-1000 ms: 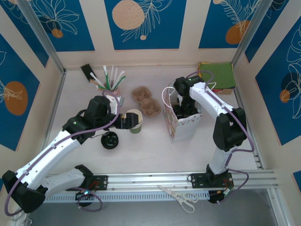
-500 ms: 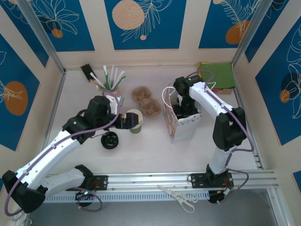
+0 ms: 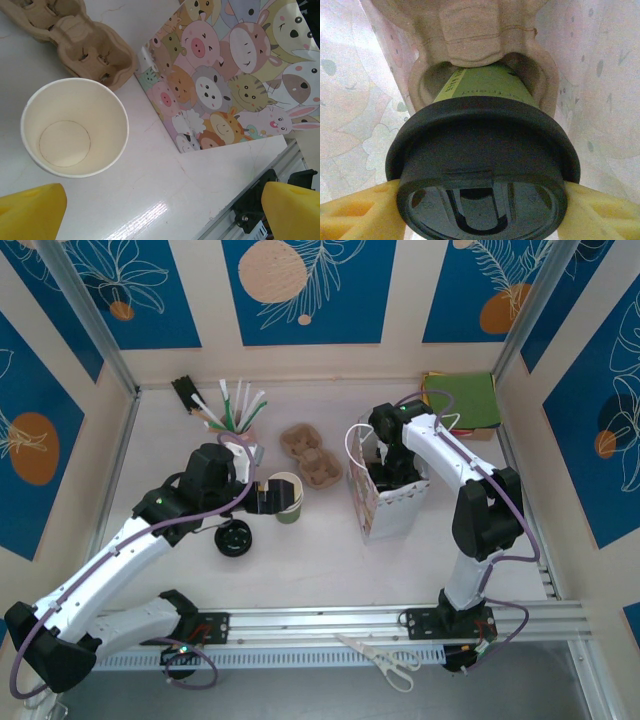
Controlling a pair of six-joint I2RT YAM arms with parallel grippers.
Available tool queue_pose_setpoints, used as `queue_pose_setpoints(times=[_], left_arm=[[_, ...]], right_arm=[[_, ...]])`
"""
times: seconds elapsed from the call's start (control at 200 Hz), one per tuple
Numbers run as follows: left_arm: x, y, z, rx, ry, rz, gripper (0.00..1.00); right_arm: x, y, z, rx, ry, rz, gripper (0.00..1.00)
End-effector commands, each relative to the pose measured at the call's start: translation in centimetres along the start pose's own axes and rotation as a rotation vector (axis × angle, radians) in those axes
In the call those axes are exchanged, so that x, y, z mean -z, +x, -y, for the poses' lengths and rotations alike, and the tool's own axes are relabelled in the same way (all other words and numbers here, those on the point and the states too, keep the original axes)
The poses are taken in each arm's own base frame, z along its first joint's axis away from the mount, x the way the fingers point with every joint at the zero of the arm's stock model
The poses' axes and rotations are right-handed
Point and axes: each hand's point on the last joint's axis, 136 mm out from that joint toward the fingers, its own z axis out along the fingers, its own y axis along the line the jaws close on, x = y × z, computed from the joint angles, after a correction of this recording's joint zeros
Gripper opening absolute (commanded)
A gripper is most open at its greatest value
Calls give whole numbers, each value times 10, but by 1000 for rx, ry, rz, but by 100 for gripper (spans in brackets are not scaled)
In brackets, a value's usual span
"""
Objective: Pack the takeout coffee
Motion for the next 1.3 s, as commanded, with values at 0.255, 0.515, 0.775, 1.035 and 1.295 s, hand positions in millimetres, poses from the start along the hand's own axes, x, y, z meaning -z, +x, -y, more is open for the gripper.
queue_pose_setpoints(times=[0.255, 0.515, 0.775, 1.035, 1.295], left_arm=[[4, -7, 5, 0, 22, 19, 100], [3, -7, 5, 2, 25, 19, 100], [4, -6, 5, 2, 24, 20, 100], [4, -6, 5, 4, 27, 20, 100], [4, -6, 5, 5, 28, 21, 100]], right_arm=[[-13, -6, -11, 7, -31, -24, 69], [-7, -4, -11, 7, -28, -13, 71], [-6, -4, -11, 9, -28, -11, 72], [-5, -5, -11, 8, -28, -9, 72], [-5, -4, -12, 9, -29, -8, 72]])
